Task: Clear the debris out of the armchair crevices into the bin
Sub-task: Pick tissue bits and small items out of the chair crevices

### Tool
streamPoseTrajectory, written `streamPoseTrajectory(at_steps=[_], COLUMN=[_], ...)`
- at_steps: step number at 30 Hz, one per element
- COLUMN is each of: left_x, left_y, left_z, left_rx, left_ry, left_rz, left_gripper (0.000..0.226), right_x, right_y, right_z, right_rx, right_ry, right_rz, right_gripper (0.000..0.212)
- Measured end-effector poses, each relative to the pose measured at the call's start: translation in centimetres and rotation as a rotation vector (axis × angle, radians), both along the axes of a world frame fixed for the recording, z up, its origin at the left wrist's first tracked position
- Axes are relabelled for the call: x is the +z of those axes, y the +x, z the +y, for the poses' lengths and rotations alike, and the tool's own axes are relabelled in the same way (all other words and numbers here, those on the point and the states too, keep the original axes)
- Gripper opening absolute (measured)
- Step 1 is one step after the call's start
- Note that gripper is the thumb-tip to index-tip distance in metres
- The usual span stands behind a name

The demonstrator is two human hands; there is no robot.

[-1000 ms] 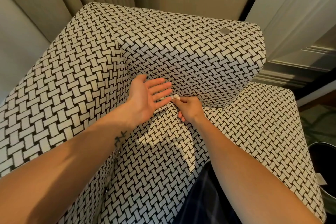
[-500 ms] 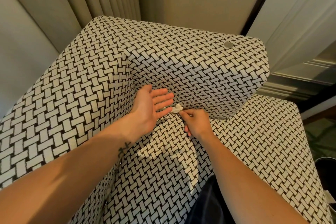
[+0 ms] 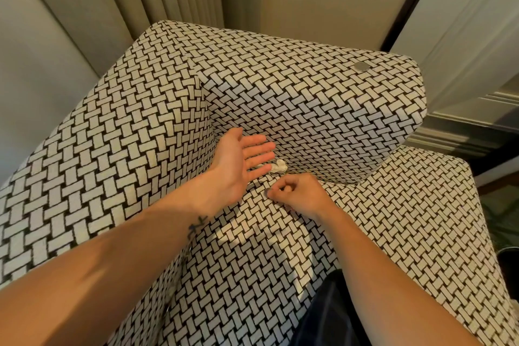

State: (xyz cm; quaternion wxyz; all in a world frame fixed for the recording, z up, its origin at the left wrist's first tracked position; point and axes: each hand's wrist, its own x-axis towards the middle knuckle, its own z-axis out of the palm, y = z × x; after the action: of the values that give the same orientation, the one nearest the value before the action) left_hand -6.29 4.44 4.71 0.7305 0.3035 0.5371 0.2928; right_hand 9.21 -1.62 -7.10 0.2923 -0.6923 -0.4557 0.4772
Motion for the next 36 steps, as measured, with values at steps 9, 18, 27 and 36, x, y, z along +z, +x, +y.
streamPoseTrajectory(at_steps=[9,18,27,36], left_x=[0.1,0.0,-0.4,-1.0], left_y=[0.1,0.1,0.0,-0.1], left_z=[0.1,0.1,0.4,0.6], left_rx=[-0.017,0.0,0.065,0.09], left_ry=[0.002,0.005,-0.006,-0.012], left_rz=[0.0,0.0,-0.042,-0.03], left_gripper=[0.049,0.054,0.077,0.079], right_x=[0.8,-0.2,-1.8,-2.5], right_y=[-0.6,-0.2,-0.4,-0.5], right_z=[-0.1,0.9,2.4,3.1], right_rx=[0.021,-0.236,-0.131,-0.137], right_ry=[-0.052,0.205,0.026,0.039], right_rz=[0.087,-0.318,-0.362,-0.286], right_gripper=[0.013,0.018,0.051,0.029])
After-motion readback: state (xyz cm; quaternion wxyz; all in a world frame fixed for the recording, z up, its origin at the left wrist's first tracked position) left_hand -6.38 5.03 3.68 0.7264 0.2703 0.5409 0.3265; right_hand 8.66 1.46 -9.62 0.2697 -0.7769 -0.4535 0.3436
